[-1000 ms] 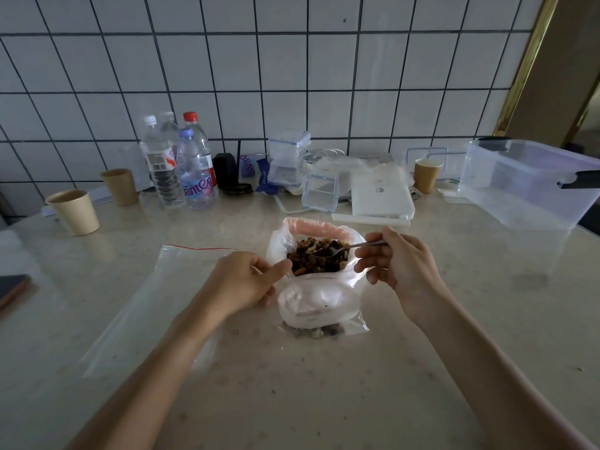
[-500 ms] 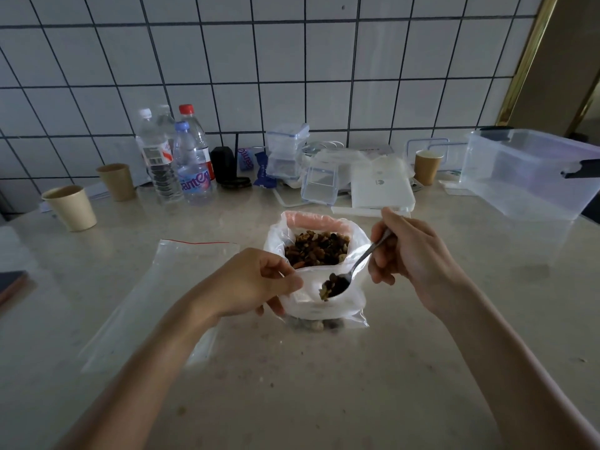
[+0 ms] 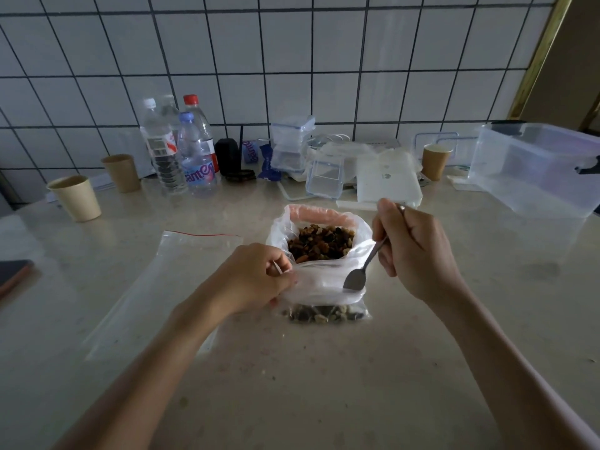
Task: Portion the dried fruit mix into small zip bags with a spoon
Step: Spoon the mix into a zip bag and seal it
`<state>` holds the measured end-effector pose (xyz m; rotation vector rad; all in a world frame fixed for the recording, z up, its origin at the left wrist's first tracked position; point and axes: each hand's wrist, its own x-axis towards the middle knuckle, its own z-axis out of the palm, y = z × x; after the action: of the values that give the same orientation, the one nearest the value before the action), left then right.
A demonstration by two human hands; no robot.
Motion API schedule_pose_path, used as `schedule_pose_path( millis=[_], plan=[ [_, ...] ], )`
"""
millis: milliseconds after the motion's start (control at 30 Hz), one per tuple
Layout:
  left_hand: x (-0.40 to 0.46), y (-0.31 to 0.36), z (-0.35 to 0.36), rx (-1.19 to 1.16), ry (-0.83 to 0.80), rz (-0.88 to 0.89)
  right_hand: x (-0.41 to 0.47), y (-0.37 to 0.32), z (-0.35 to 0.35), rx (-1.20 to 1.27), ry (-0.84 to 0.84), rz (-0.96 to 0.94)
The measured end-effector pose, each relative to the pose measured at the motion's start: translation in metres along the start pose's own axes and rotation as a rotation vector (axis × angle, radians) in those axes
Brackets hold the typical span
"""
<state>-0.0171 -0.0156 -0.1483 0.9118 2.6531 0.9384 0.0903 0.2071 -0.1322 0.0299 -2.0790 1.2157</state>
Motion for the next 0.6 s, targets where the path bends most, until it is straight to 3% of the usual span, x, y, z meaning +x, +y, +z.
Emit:
schedule_pose_path(
  millis=[200,300,433,600],
  plan=[
    [0.002,-0.003,-0.007,-0.061,0.005,-0.021,0.006,0.005,-0.003,0.36,0.202,0.354],
    [0.007,-0.008,-0.009,-0.059,0.15,-0.048,0.007,0.011,-0.003,0.427,0.215,0.506],
    [0.016,-0.019,0.002,0.053,0.398,-0.117,0.007,0.015,-0.002,0.377,0.195,0.514],
    [0.021,-0.026,0.013,0.034,0.356,-0.139,0.005,0.016,0.003,0.126,0.123,0.399]
  ],
)
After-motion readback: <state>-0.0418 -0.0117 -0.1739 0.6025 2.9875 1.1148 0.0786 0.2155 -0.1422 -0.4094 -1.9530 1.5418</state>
